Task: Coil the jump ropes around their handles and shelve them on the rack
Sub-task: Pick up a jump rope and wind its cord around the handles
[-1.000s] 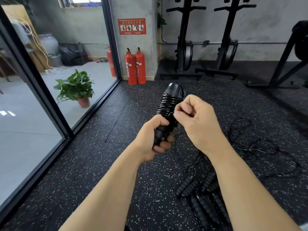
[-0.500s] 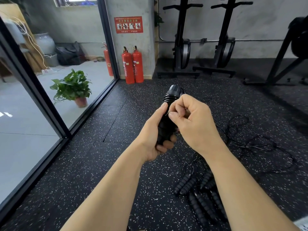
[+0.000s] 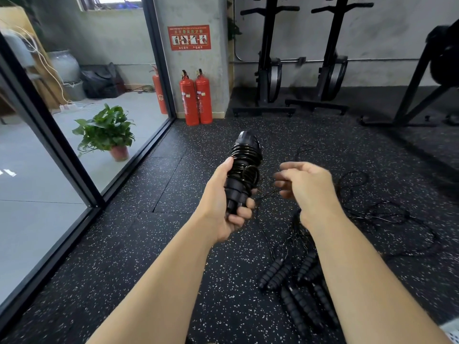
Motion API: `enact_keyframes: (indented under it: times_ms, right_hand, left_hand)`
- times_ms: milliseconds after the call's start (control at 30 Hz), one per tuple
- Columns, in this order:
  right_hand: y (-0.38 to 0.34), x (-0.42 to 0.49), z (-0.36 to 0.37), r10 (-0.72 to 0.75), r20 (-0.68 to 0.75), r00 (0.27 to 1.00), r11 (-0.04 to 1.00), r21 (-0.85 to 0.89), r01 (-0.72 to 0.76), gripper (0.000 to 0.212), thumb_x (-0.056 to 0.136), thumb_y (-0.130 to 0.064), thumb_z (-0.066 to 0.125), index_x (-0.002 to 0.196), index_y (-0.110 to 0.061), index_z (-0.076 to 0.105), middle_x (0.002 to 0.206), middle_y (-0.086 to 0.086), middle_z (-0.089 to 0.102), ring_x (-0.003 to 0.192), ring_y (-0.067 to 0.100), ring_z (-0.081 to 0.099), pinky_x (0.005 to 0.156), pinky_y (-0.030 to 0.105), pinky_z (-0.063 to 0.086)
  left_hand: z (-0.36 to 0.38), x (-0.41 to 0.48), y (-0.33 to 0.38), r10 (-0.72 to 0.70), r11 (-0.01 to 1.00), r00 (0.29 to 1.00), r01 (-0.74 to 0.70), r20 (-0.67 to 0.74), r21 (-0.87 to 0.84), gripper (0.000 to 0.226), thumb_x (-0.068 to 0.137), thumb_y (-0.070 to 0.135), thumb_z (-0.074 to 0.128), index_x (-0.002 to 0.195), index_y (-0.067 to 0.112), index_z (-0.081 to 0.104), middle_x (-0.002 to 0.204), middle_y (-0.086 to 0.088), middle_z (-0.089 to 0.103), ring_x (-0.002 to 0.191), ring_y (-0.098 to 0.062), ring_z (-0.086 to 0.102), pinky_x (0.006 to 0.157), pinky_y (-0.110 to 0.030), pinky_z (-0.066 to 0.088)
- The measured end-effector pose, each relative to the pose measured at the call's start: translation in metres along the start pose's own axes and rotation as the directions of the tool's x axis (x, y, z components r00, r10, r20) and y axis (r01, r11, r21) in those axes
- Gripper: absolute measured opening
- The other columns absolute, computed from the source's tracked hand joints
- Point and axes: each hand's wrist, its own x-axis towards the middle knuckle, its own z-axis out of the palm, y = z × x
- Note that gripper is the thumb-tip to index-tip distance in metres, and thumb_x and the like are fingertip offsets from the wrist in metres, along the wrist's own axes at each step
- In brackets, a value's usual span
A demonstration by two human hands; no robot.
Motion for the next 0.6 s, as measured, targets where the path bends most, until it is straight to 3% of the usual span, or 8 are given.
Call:
enact_keyframes:
  times_ms: [167,267,333,433,600]
  right_hand:
    - [0.003,-0.006,0.010,0.035,0.109,0.993,0.996,-0.082,-0.026,0.019,0.087,0.001,0.055,0.081,-0.011,0.068,0.073,0.008,0.071,0.068,0.018,0.067,0.067,0.031,0.054]
    - [0.010,-0.010,0.015,-0.030,0.052,0.998,0.971,-0.233,0.042,0.017,0.083,-0.002,0.058,0.081,-0.016,0.069,0.073,0.004,0.072,0.076,0.022,0.070,0.075,0.039,0.058]
    - [0.011,-0.014,0.018,-0.114,0.000,0.993,0.927,-0.361,0.106,0.015,0.079,-0.006,0.061,0.075,-0.020,0.067,0.071,0.000,0.070,0.071,0.019,0.067,0.070,0.038,0.057]
    - [0.013,-0.025,0.022,-0.156,0.091,0.984,0.831,-0.526,0.180,0.009,0.079,-0.015,0.067,0.074,-0.022,0.070,0.070,-0.006,0.069,0.066,0.012,0.062,0.060,0.028,0.049]
    - [0.017,-0.032,0.028,-0.345,0.196,0.918,0.684,-0.617,0.389,0.010,0.084,-0.025,0.066,0.081,-0.020,0.074,0.071,-0.004,0.069,0.069,0.020,0.063,0.061,0.035,0.051]
  left_hand:
    - [0.002,0.005,-0.004,0.072,0.996,0.995,-0.068,-0.071,0.060,0.059,0.090,0.067,0.045,0.091,0.011,0.063,0.064,-0.008,0.051,0.040,-0.012,0.037,0.031,-0.014,0.020]
    - [0.004,0.008,-0.007,0.120,0.989,0.987,-0.108,-0.111,0.103,0.056,0.092,0.064,0.044,0.092,0.013,0.066,0.065,-0.008,0.053,0.042,-0.013,0.039,0.031,-0.014,0.020]
    - [0.005,0.010,-0.007,0.140,0.989,0.980,-0.130,-0.142,0.076,0.053,0.092,0.063,0.046,0.092,0.014,0.065,0.065,-0.008,0.055,0.042,-0.013,0.040,0.033,-0.015,0.020]
    - [0.008,0.010,-0.007,0.175,0.985,0.969,-0.172,-0.172,0.032,0.047,0.093,0.060,0.047,0.087,0.018,0.066,0.062,-0.003,0.059,0.043,-0.014,0.039,0.039,-0.018,0.019]
    - [0.007,0.013,-0.008,0.189,0.982,0.960,-0.189,-0.205,0.022,0.042,0.092,0.060,0.049,0.085,0.024,0.069,0.065,0.002,0.060,0.045,-0.013,0.042,0.045,-0.024,0.021]
